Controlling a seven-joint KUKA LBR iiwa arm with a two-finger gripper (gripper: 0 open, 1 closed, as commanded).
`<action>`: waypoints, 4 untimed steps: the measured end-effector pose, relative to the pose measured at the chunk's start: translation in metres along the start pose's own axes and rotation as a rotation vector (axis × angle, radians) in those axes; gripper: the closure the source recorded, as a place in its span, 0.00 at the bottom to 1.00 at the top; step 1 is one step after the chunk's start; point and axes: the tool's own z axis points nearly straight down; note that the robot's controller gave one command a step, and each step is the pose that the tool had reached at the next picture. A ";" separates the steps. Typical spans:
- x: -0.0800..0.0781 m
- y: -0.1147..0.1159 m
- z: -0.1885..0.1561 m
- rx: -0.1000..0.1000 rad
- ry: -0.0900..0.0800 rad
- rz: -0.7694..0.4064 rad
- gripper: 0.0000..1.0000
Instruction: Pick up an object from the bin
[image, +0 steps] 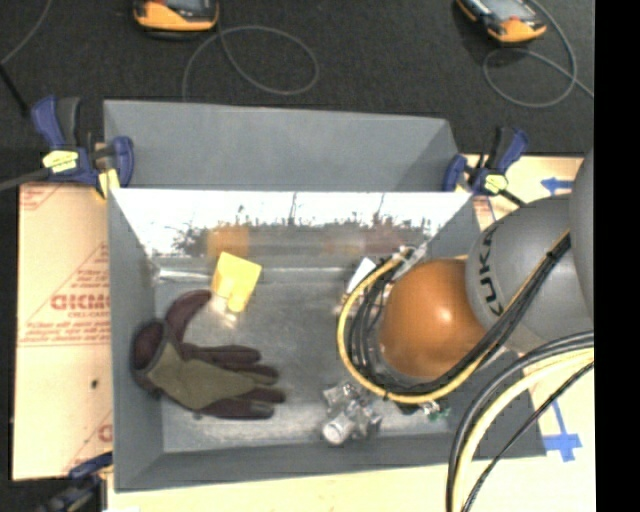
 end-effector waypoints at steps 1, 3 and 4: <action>0.001 0.000 -0.003 -0.002 0.003 0.000 1.00; 0.000 0.000 -0.029 -0.001 0.001 -0.002 1.00; 0.001 0.000 -0.028 -0.003 0.004 -0.003 1.00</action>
Offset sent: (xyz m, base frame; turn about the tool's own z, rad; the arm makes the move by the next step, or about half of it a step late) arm 0.0000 0.0000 0.0042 0.0000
